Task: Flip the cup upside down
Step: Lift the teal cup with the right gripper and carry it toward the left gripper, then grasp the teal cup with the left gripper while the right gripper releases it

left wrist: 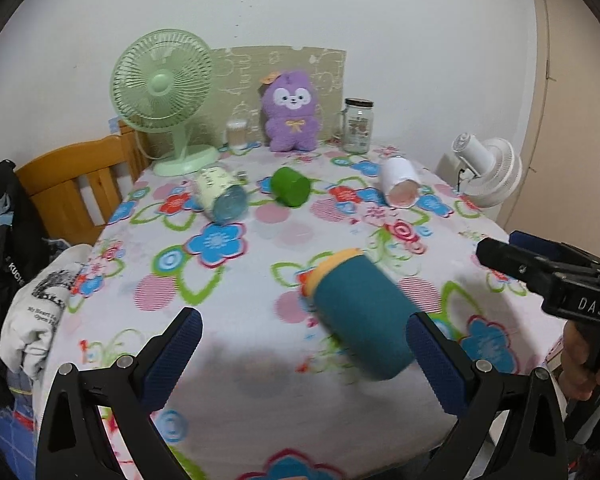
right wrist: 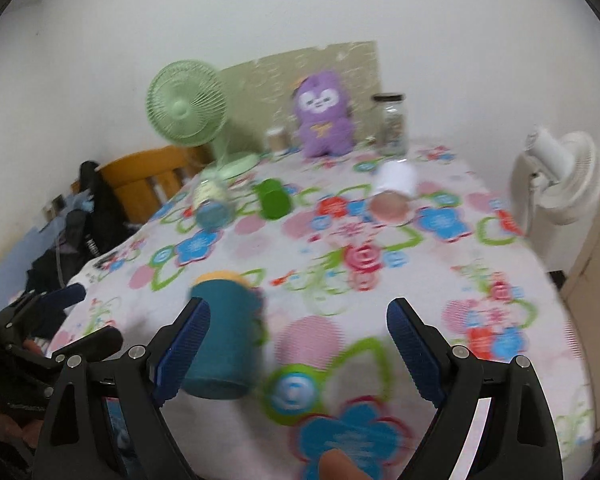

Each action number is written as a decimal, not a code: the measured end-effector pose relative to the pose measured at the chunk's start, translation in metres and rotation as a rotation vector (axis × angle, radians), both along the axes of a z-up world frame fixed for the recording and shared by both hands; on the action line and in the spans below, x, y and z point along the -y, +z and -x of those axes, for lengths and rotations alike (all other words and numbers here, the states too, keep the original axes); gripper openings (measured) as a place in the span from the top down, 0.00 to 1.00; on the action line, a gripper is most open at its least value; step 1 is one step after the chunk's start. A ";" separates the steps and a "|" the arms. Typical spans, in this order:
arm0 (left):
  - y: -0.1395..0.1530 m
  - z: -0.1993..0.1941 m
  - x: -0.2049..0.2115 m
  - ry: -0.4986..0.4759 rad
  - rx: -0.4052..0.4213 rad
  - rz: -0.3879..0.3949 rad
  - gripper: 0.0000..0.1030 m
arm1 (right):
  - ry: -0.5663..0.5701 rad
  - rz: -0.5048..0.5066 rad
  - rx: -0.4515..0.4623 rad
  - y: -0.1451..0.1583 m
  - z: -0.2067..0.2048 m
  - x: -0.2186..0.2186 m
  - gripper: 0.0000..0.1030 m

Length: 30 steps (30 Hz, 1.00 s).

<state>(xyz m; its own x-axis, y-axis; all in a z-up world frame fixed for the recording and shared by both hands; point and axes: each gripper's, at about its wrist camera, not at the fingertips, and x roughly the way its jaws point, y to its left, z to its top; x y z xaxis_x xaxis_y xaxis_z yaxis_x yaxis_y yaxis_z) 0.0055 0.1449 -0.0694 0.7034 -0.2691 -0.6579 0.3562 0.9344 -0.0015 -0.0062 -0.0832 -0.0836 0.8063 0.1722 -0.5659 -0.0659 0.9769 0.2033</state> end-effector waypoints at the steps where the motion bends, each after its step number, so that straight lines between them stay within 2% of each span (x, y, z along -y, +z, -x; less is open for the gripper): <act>1: -0.001 0.000 0.006 -0.004 -0.002 0.003 0.00 | -0.011 -0.006 -0.002 0.000 0.002 0.007 0.11; 5: -0.006 0.000 0.024 0.003 -0.010 0.017 0.00 | -0.052 -0.024 -0.003 -0.004 0.008 0.030 0.11; 9: -0.015 -0.005 0.035 0.041 -0.058 0.097 0.00 | -0.077 -0.043 -0.008 -0.009 0.013 0.047 0.11; 11: -0.020 -0.006 0.042 0.059 -0.059 0.104 0.00 | -0.085 -0.047 -0.010 -0.012 0.015 0.055 0.11; 15: -0.036 -0.010 0.060 0.092 -0.057 0.072 0.00 | -0.102 -0.063 -0.019 -0.018 0.018 0.070 0.11; 23: -0.075 -0.017 0.078 0.137 -0.118 -0.009 0.00 | -0.120 -0.094 -0.036 -0.030 0.018 0.089 0.11; 25: -0.079 -0.017 0.076 0.147 -0.128 0.000 0.02 | -0.121 -0.097 -0.037 -0.031 0.018 0.091 0.11; 30: -0.078 -0.015 0.074 0.171 -0.091 -0.005 0.02 | -0.122 -0.107 -0.042 -0.033 0.016 0.094 0.11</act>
<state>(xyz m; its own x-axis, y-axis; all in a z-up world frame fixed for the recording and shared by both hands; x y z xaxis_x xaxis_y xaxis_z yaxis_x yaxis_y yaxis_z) 0.0204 0.0712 -0.1472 0.6760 -0.1476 -0.7220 0.1907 0.9814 -0.0221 -0.0219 -0.1773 -0.1169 0.8008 0.1358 -0.5833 0.0626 0.9496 0.3070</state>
